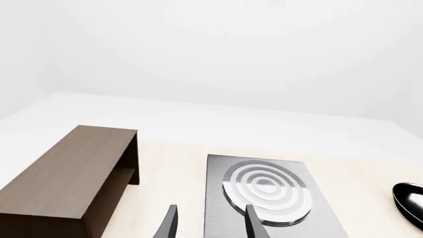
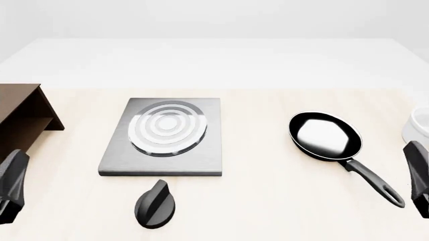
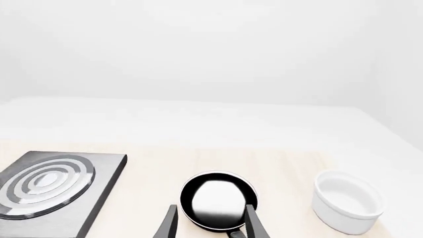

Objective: Turn on the stove and put the frying pan on it.

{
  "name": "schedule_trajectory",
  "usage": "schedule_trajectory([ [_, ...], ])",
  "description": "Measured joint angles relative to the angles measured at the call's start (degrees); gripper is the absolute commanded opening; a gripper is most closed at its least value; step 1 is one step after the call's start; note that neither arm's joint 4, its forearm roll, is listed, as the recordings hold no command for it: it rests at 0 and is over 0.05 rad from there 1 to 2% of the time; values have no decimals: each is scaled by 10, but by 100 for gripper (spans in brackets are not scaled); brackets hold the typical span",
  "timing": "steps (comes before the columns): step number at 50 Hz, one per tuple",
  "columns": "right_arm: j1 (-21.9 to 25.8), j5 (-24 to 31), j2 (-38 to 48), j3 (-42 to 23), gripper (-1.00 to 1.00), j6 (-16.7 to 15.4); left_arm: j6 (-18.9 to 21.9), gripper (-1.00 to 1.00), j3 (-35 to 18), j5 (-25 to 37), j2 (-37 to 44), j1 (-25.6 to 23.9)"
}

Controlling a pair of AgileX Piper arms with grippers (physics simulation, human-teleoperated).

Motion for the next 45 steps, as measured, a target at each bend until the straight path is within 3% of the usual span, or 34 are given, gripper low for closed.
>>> schedule_trajectory([
  [10, 24, 84, 107, -165, 100, -33, 29, 100, 31, -30, -16, 20],
  [18, 16, 95, 217, -219, 100, -77, 57, 100, 40, -44, -22, 24],
  [25, -4, 65, 301, -213, 100, -112, 68, 100, 44, -46, -24, 26],
  [45, -75, -106, 477, -105, 100, -181, 63, 100, 52, -42, -26, 29],
])
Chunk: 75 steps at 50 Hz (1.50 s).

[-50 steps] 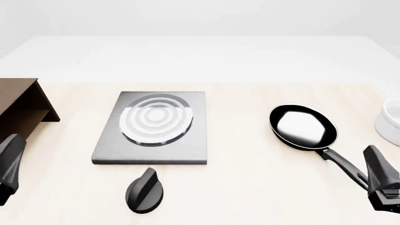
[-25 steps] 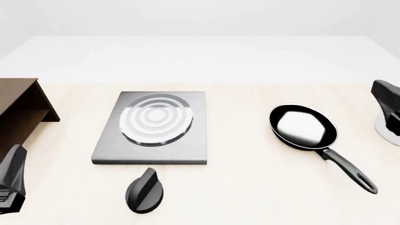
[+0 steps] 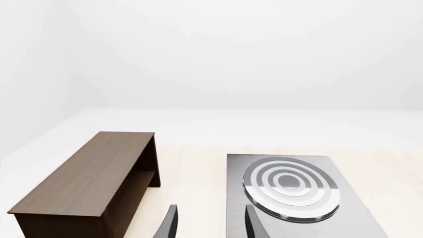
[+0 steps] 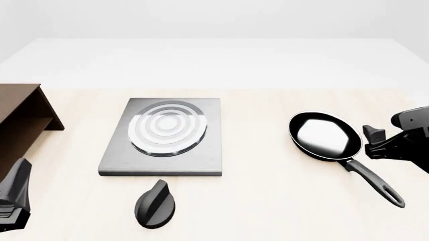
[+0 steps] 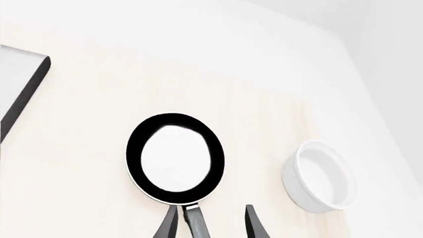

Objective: Turn on the stove and put the frying pan on it.

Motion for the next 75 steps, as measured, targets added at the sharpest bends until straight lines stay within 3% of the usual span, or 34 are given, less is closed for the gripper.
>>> schedule_trajectory([
  [14, -20, -142, 120, 76, 100, -20, -6, 100, 1, 1, 0, 2],
  [37, -47, -303, 274, 131, 100, -41, -9, 100, -2, 0, 0, -1],
  [54, -65, -373, 354, 138, 100, -53, -12, 100, -6, -2, 0, -3],
  [66, -63, -394, 388, 135, 100, -57, -14, 100, -6, -1, 0, -2],
  [67, -63, -396, 390, 135, -100, -57, -14, 100, -6, -1, 0, -2],
  [75, -57, -425, 409, 146, -100, -58, -17, 100, -7, 1, 0, -1],
])
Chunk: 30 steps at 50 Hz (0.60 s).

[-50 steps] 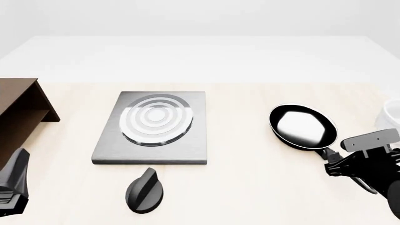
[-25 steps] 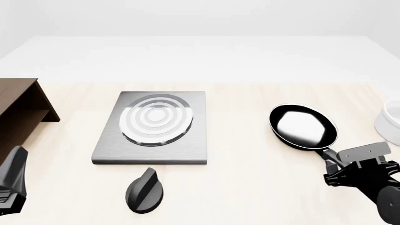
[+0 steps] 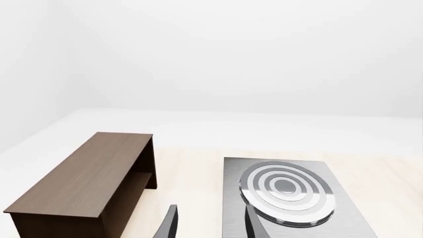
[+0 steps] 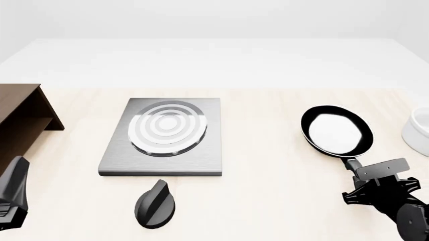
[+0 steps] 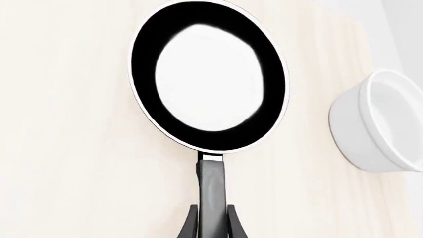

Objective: Turn on the stove and put the frying pan on it.

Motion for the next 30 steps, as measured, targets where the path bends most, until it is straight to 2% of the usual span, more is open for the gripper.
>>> schedule_trajectory([
  [6, 2, -13, 6, 3, -100, 0, -2, 100, 0, 1, 0, 0],
  [13, 5, 3, -11, 6, -100, 0, -2, 100, 0, 2, 0, 0],
  [21, 18, 109, -121, -13, -100, 2, -3, 100, 0, 2, 0, 1],
  [30, 46, 209, -222, -41, -100, -10, -3, 100, -1, 3, 0, 1],
])
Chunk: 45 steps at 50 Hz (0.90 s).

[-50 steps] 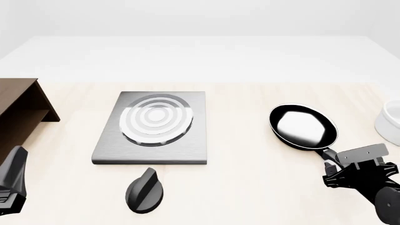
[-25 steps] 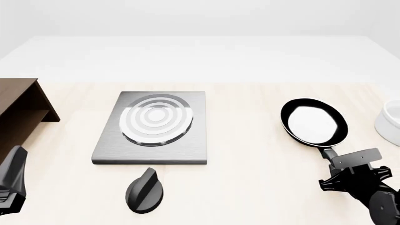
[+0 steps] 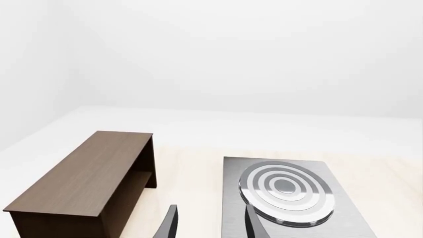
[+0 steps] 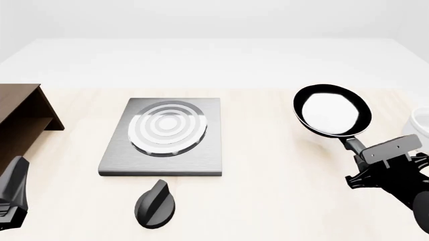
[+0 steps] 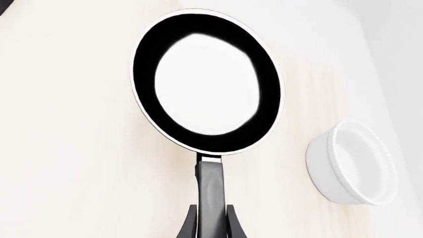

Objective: Turn on the stove and put the frying pan on it.

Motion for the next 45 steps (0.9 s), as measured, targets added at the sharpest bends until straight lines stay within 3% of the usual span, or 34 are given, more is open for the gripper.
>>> schedule_trajectory([
  [13, 53, 90, -66, -44, -100, -22, 0, 100, 0, 0, 0, -1],
  [22, 115, 135, -72, -91, -100, -38, -1, 100, 0, 0, 0, -1],
  [33, 206, 181, -54, -168, -100, -48, -2, 100, 0, 0, 0, 0],
  [45, 318, 202, 11, -264, -100, -30, -4, 100, 1, 0, 0, 1],
])
